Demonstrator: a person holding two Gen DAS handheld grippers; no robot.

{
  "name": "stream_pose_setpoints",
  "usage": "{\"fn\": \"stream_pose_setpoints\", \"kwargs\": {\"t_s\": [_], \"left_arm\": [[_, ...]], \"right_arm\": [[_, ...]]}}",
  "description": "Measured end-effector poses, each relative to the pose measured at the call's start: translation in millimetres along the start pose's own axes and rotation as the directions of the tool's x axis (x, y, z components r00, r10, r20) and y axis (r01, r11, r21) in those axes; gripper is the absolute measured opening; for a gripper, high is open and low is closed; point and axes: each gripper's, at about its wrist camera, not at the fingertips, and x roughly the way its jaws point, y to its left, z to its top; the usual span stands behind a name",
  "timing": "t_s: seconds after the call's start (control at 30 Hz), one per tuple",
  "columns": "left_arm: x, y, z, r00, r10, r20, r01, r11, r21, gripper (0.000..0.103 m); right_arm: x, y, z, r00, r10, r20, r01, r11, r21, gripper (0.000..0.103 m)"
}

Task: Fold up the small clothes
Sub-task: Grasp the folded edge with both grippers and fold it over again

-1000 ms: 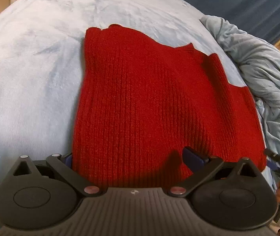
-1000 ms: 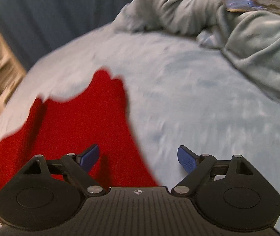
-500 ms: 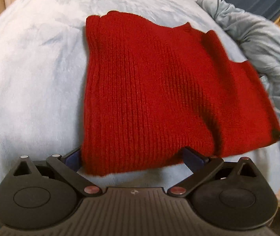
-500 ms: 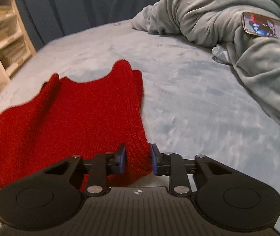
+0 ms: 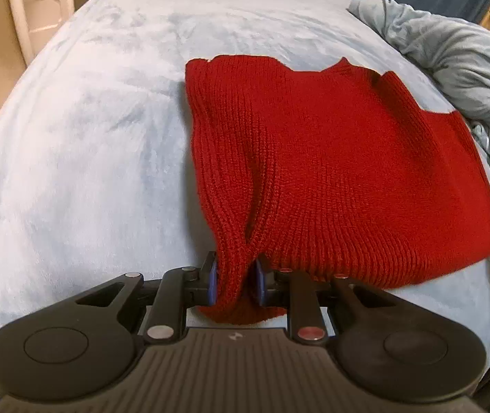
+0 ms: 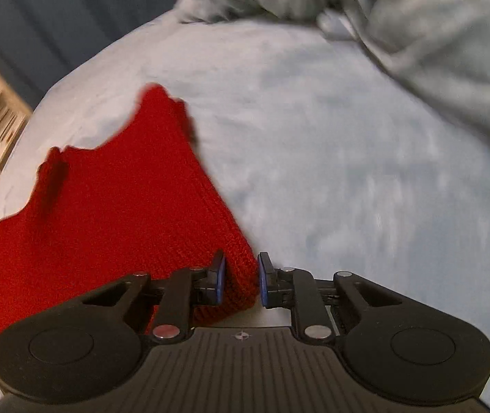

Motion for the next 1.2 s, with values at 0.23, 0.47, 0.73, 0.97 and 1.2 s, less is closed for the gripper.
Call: {"fn": "stream_pose_setpoints", "kwargs": {"t_s": [0.23,0.47,0.73,0.97,1.2], "left_arm": [[-15,6,-6,0.995,-0.048,0.091,0.047,0.999,0.014,0.053],[-17,14,5,0.989,-0.105,0.102,0.104,0.994,0.014,0.085],[24,53,67,0.963,-0.239,0.121,0.264,0.924,-0.277,0.088],[56,34,125,0.988,-0.086,0.13,0.122,0.947,-0.298,0.013],[-7,38,123,0.94,-0.111,0.324,0.212,0.931,-0.296,0.012]], "right_arm": [[-1,15,4,1.0,-0.026,-0.011,0.025,0.994,-0.106,0.042],[1,56,51,0.995,0.005,0.099,0.017,0.977,-0.211,0.075],[83,112,103,0.996,-0.032,0.077,0.051,0.966,-0.255,0.073],[71,130,98,0.984,0.041,0.174,0.02,0.941,-0.337,0.011],[-4,127,119,0.896,0.298,0.328,-0.19,0.927,-0.323,0.01]]}}
